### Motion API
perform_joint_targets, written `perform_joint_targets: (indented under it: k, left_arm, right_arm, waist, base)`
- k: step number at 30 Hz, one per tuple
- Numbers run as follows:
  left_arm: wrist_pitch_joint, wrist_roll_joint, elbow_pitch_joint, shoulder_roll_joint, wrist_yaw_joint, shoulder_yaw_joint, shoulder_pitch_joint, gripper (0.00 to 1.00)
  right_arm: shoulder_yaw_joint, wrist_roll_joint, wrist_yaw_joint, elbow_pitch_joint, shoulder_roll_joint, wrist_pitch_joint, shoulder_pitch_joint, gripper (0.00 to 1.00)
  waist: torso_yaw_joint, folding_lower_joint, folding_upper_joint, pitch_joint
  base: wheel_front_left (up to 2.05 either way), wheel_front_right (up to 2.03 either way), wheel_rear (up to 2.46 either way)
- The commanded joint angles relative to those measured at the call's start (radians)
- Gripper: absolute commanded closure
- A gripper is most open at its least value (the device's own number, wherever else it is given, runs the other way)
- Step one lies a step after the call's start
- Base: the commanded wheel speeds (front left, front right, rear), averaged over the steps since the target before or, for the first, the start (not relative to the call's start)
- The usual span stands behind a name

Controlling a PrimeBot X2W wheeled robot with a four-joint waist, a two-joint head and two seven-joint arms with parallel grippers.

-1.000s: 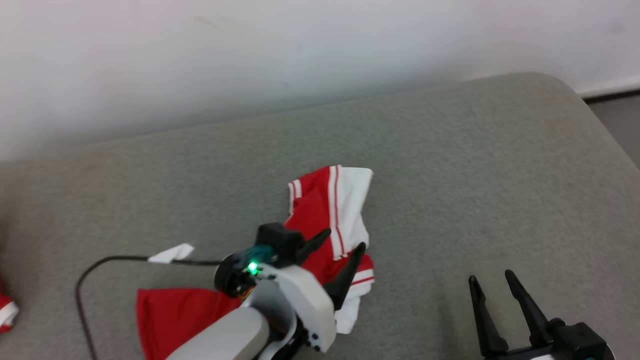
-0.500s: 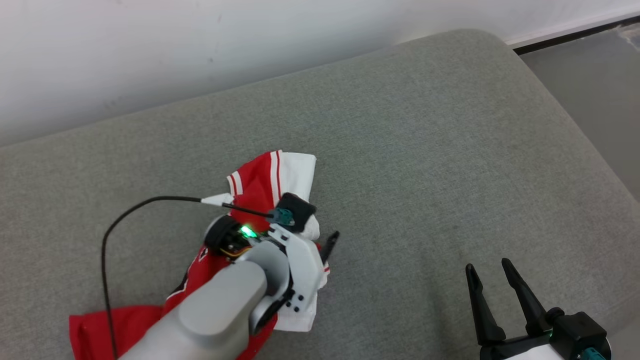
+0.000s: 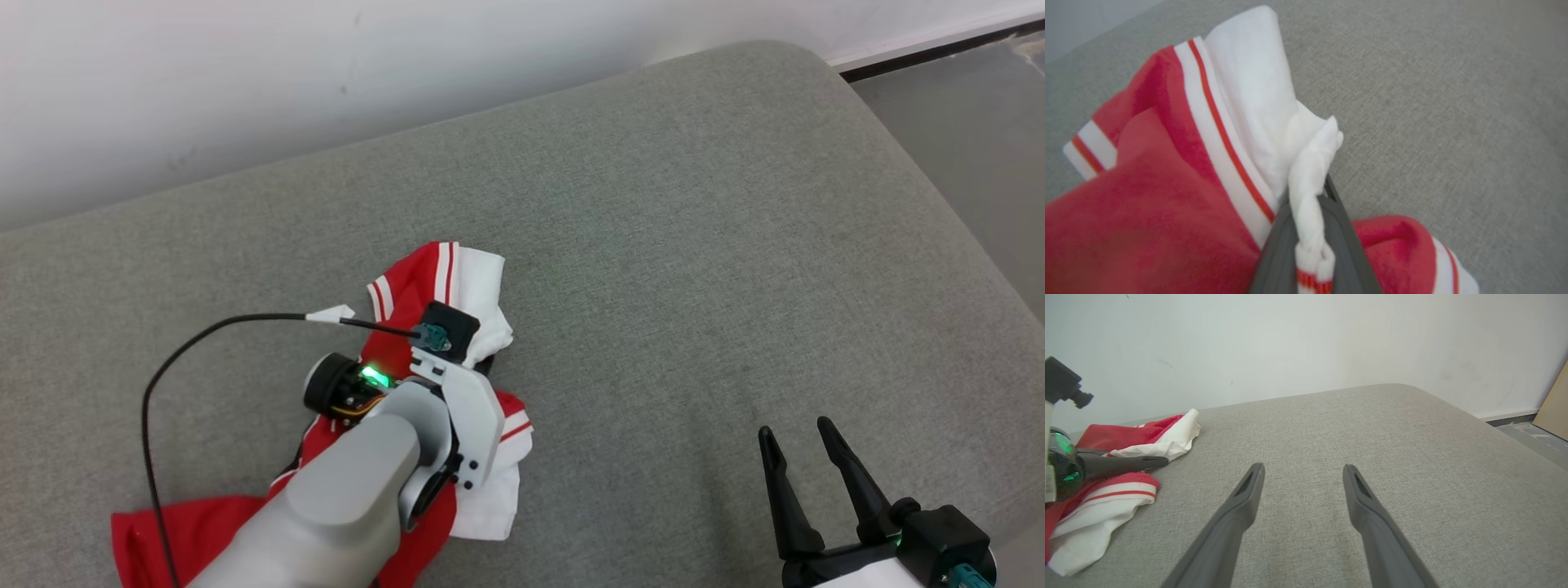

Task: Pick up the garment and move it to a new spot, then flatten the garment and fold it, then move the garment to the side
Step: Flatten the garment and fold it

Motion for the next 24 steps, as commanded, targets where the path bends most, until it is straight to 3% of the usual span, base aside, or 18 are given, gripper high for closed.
perform_joint_targets:
  k: [1, 9, 15, 16, 17, 18, 24]
  left_arm:
    - [-0.023, -0.017, 0.005, -0.016, -0.007, 0.010, -0.008, 1.00]
    - [-0.162, -0.067, -0.072, -0.069, -0.064, 0.049, 0.011, 1.00]
    - [-0.214, -0.084, -0.159, -0.100, -0.106, 0.007, 0.080, 1.00]
    - [-0.223, -0.081, -0.169, -0.103, -0.115, -0.006, 0.090, 0.89]
    - [-0.234, -0.074, -0.178, -0.106, -0.121, -0.021, 0.099, 0.60]
    - [-0.247, -0.067, -0.186, -0.109, -0.129, -0.036, 0.109, 0.02]
    - [-0.270, -0.103, -0.220, -0.116, -0.160, -0.085, 0.157, 0.00]
  right_arm:
    - [-0.004, 0.002, -0.003, -0.003, -0.002, 0.001, -0.008, 0.00]
    - [-0.015, -0.010, -0.003, 0.005, -0.002, 0.001, 0.012, 0.00]
    - [-0.019, -0.018, -0.003, 0.006, -0.002, 0.001, 0.017, 0.00]
    - [-0.018, -0.019, -0.003, 0.007, -0.002, 0.001, 0.017, 0.00]
    - [-0.017, -0.018, -0.003, 0.008, -0.002, 0.001, 0.016, 0.00]
    - [-0.016, -0.018, -0.003, 0.010, -0.002, 0.001, 0.015, 0.00]
    - [-0.017, -0.020, -0.003, 0.018, -0.002, 0.001, 0.018, 0.00]
  waist:
    - [0.000, -0.0001, 0.0000, -0.002]
    - [0.011, -0.0001, 0.0000, -0.019]
    - [0.028, -0.0001, 0.0000, -0.026]
    - [0.030, -0.0001, 0.0000, -0.026]
    - [0.031, -0.0001, 0.0000, -0.027]
    - [0.033, -0.0001, 0.0000, -0.028]
    - [0.040, -0.0001, 0.0000, -0.039]
  base:
    - [0.00, 0.00, 0.00]
    - [0.00, 0.00, 0.00]
    - [0.00, 0.00, 0.00]
    - [0.00, 0.00, 0.00]
    - [0.00, 0.00, 0.00]
    - [0.00, 0.00, 0.00]
    - [0.00, 0.00, 0.00]
